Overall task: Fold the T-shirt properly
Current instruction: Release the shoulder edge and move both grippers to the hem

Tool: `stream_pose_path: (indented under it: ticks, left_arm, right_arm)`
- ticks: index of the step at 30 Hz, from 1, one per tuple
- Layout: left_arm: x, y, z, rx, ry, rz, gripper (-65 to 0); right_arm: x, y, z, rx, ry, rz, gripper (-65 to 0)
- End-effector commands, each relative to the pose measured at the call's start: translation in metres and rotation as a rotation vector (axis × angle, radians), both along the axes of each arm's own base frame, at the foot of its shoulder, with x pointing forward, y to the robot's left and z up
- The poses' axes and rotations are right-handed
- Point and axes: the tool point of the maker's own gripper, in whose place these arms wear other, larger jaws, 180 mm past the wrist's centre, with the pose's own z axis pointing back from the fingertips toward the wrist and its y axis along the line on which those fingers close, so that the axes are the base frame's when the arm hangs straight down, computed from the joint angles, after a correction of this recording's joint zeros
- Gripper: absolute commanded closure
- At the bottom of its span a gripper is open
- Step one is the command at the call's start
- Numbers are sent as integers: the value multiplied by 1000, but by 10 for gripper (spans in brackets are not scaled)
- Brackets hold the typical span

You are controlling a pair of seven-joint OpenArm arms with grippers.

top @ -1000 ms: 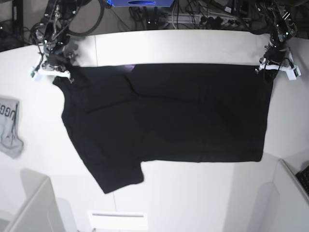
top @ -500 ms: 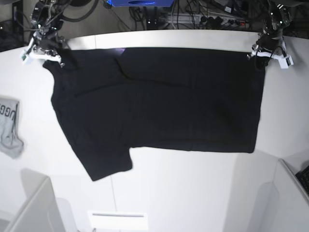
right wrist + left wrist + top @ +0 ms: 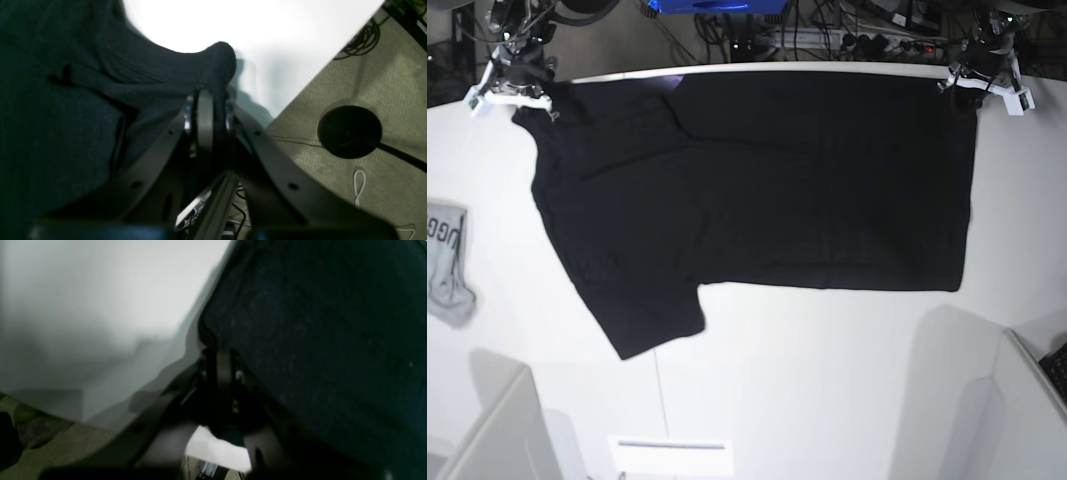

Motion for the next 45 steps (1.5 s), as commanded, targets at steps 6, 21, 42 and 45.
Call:
stream_pose_path:
  ticks: [6,21,42,45]
  left_arm:
    - [-1,6,6,22,-5,0,0]
    - [-6,44,27,90,-44,88,-528]
    - [110,55,117,401,-282,-17,-202]
    - [130,44,118,464,-268,-77,-197]
  right_arm:
    - [1,-10,10,-46,-22,-3,0]
    - [-2,-23,23,-64,-27,-30,-387]
    - [133,-23,100,-192,-292,203,-357]
    - [161,-14,97,-180,-301,255,-357]
